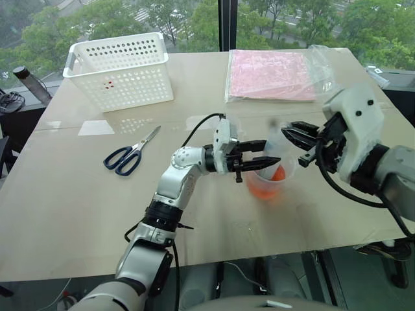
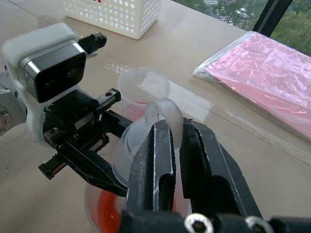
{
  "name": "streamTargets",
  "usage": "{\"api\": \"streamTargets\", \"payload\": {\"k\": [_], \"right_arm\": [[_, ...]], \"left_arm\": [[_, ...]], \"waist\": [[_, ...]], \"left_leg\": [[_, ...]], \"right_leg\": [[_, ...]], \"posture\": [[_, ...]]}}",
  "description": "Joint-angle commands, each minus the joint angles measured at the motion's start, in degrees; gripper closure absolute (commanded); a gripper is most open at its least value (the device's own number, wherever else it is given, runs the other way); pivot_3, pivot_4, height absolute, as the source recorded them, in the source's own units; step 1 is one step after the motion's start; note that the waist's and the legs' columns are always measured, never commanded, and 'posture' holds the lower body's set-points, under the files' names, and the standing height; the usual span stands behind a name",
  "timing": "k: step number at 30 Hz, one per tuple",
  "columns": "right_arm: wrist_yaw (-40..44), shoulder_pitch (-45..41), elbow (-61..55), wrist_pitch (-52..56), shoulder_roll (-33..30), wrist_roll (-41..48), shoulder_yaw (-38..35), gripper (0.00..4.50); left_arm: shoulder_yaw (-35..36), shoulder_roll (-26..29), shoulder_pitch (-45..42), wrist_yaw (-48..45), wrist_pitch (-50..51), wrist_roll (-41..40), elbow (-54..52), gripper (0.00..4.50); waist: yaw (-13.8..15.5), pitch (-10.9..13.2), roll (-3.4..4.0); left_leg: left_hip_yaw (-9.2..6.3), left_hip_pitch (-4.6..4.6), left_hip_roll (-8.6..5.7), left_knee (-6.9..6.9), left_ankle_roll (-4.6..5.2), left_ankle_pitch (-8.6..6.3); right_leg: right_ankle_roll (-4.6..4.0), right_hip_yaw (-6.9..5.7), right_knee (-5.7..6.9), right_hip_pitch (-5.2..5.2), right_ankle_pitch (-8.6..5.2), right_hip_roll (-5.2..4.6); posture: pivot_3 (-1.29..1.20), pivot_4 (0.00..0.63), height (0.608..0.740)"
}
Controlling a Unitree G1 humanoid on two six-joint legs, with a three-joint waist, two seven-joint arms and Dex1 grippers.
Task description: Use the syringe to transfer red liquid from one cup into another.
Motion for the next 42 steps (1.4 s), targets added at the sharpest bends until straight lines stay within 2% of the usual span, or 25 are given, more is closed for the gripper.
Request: {"api": "streamTargets", "payload": {"k": [1, 26, 31, 32, 33, 36, 37, 38, 39, 42], "right_arm": [[1.5, -3.0, 4.0, -1.2, -2.6, -2.3, -8.0, 4.43], [6.8, -0.8, 3.5, -0.4, -4.8, -4.4, -11.2, 4.43], [12.0, 7.6, 1.9, 0.2, -3.6, -10.8, -14.3, 4.43], [13.3, 9.5, 1.9, 0.3, -3.6, -12.4, -15.9, 3.61], [14.9, 11.4, 1.7, 0.4, -3.6, -13.6, -17.7, 3.33], [21.6, 17.2, 0.3, -0.7, -1.3, -15.2, -25.0, 1.97], [23.4, 18.8, -0.3, -0.9, -0.5, -15.7, -26.9, 1.35], [25.8, 21.4, -1.0, -0.9, 0.7, -15.1, -29.9, 0.84], [31.6, 26.5, -2.4, 0.6, 2.3, -15.0, -35.7, 0.43], [47.3, 39.4, -5.1, 2.9, 7.4, -16.1, -50.1, 0.43]], "left_arm": [[-2.2, 0.8, 0.6, -3.2, 1.2, -0.1, -1.4, 3.20], [-2.6, 1.4, 0.4, -4.2, 0.1, -0.2, -0.8, 3.20], [-1.5, 0.3, 0.2, -3.7, -0.3, -1.3, -1.4, 3.20], [-1.2, 0.1, 0.2, -3.6, -0.1, -1.6, -1.7, 3.20], [-0.9, 0.0, 0.1, -3.5, 0.1, -1.8, -1.9, 3.20], [0.1, -0.2, -0.1, -3.2, 1.5, -3.0, -2.5, 3.20], [0.2, -0.1, -0.1, -3.3, 1.7, -3.1, -2.7, 3.20], [0.3, 0.1, -0.2, -3.3, 1.9, -3.1, -2.9, 3.20], [1.2, 0.0, -0.6, -2.5, 3.2, -4.1, -3.3, 3.20], [2.9, 0.4, -1.6, -1.6, 6.7, -6.8, -5.2, 3.20]], "waist": [[0.0, 0.0, 0.00], [0.0, 0.0, 0.05], [0.1, 0.0, 0.05], [0.1, 0.0, 0.05], [0.2, 0.0, 0.05], [0.1, 0.1, 0.06], [0.1, 0.1, 0.06], [0.1, 0.1, 0.06], [0.3, 0.1, 0.05], [0.5, 0.1, 0.05]], "left_leg": [[0.00, 0.00, 0.00, 0.00, 0.00, 0.00], [0.00, -0.02, 0.01, -0.05, 0.03, -0.02], [0.00, -0.05, 0.01, -0.08, 0.03, -0.02], [0.01, -0.06, 0.01, -0.08, 0.04, -0.02], [0.03, -0.06, 0.00, -0.08, 0.03, -0.02], [0.01, -0.06, 0.00, -0.08, 0.06, -0.04], [0.04, -0.06, 0.00, -0.09, 0.06, -0.04], [0.03, -0.06, 0.01, -0.09, 0.06, -0.04], [0.02, -0.06, 0.01, -0.10, 0.06, -0.04], [-0.01, -0.08, 0.00, -0.15, 0.08, -0.04]], "right_leg": [[0.00, 0.00, 0.00, 0.00, 0.00, 0.00], [0.00, 0.01, -0.08, -0.02, 0.00, -0.03], [0.00, 0.00, -0.13, -0.02, 0.00, -0.03], [0.01, 0.00, -0.14, -0.02, 0.00, -0.03], [0.01, 0.01, -0.13, -0.02, 0.00, -0.03], [0.01, -0.01, -0.15, 0.00, 0.00, -0.02], [0.01, 0.01, -0.14, -0.01, 0.01, -0.03], [0.01, 0.00, -0.14, -0.01, 0.01, -0.01], [0.02, 0.00, -0.15, -0.01, 0.01, -0.01], [0.03, -0.03, -0.15, -0.01, 0.01, 0.00]], "posture": [[0.00, 0.150, 0.740], [0.00, 0.150, 0.740], [0.00, 0.150, 0.740], [0.00, 0.150, 0.740], [0.00, 0.150, 0.740], [0.00, 0.150, 0.740], [0.00, 0.150, 0.740], [0.00, 0.150, 0.740], [0.00, 0.150, 0.740], [0.00, 0.150, 0.740]]}}
